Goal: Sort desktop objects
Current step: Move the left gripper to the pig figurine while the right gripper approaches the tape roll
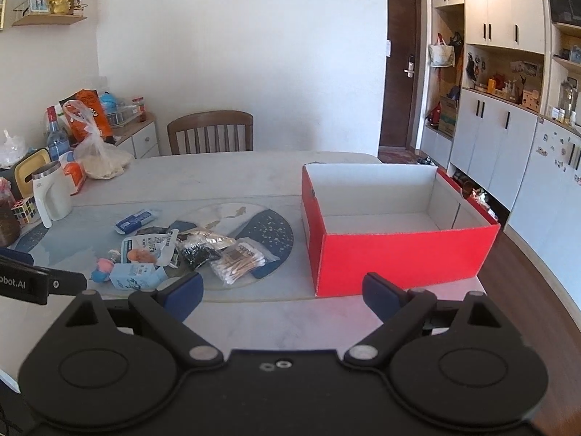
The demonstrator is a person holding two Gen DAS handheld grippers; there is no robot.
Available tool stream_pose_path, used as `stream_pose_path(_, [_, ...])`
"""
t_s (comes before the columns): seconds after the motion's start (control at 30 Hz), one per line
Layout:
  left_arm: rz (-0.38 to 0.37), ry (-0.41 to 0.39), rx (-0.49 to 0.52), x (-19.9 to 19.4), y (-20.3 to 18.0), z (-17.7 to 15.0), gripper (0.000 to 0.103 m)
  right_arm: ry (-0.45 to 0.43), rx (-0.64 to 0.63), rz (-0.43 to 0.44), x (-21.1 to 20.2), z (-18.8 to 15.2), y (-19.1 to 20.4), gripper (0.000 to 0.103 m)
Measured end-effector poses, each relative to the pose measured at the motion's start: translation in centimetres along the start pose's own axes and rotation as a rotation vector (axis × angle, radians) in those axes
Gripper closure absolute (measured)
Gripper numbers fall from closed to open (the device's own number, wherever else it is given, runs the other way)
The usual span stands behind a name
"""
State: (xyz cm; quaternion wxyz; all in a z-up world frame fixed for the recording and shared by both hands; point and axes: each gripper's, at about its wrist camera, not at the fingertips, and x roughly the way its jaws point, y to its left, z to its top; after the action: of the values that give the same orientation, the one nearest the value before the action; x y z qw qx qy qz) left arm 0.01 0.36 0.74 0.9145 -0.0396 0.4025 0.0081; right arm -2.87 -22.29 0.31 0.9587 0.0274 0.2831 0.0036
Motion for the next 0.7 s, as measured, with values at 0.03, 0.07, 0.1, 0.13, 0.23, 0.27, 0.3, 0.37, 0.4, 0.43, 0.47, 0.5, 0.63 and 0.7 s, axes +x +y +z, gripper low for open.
stream_pose_path(0.03, [-0.001, -0.003, -0.009, -0.1, 0.1, 0.0, 0.000, -0.003, -0.005, 0.003, 0.0, 0.0, 0.0, 0.009])
stream_pose_path(0.07, [-0.002, -0.007, -0.017, -0.1, 0.2, 0.0, 0.000, -0.007, -0.010, 0.007, -0.1, 0.1, 0.0, 0.008])
stream_pose_path(0.1, [-0.004, -0.009, -0.023, -0.2, 0.3, 0.0, 0.000, -0.012, -0.014, 0.012, -0.1, 0.2, 0.0, 0.009])
stream_pose_path(0.13, [-0.007, -0.011, -0.028, -0.2, 0.3, 0.0, 0.000, -0.017, -0.018, 0.018, -0.1, 0.2, 0.0, 0.009])
stream_pose_path(0.23, [0.003, -0.019, -0.025, -0.5, 0.2, 0.2, 0.000, -0.030, -0.027, 0.040, -0.2, 0.4, 0.0, 0.009])
stream_pose_path(0.27, [0.012, -0.023, -0.018, -0.6, 0.2, 0.3, 0.000, -0.033, -0.031, 0.047, -0.2, 0.5, 0.0, 0.009])
stream_pose_path(0.3, [0.018, -0.024, -0.011, -0.7, 0.2, 0.4, 0.000, -0.034, -0.033, 0.054, -0.1, 0.6, 0.0, 0.009])
stream_pose_path(0.37, [0.024, -0.025, -0.002, -0.7, 0.4, 0.4, 0.000, -0.036, -0.038, 0.074, 0.0, 0.7, 0.2, 0.009])
stream_pose_path(0.4, [0.026, -0.026, -0.002, -0.7, 0.5, 0.4, 0.000, -0.035, -0.043, 0.083, 0.2, 0.8, 0.3, 0.009])
stream_pose_path(0.43, [0.023, -0.025, -0.004, -0.7, 0.8, 0.5, 0.000, -0.031, -0.048, 0.096, 0.3, 0.9, 0.5, 0.010])
stream_pose_path(0.47, [0.018, -0.025, -0.003, -0.6, 1.0, 0.6, 0.000, -0.025, -0.054, 0.113, 0.5, 1.0, 0.7, 0.011])
stream_pose_path(0.5, [0.016, -0.025, 0.000, -0.5, 1.3, 0.7, 0.000, -0.019, -0.061, 0.124, 0.7, 1.0, 1.0, 0.012])
stream_pose_path(0.63, [0.012, -0.039, 0.006, 0.4, 2.7, 1.1, 0.000, -0.008, -0.076, 0.144, 1.6, 1.3, 2.2, 0.013])
stream_pose_path(0.7, [0.023, -0.047, 0.018, 1.2, 3.2, 1.3, 0.000, -0.007, -0.093, 0.149, 2.2, 1.4, 3.0, 0.013])
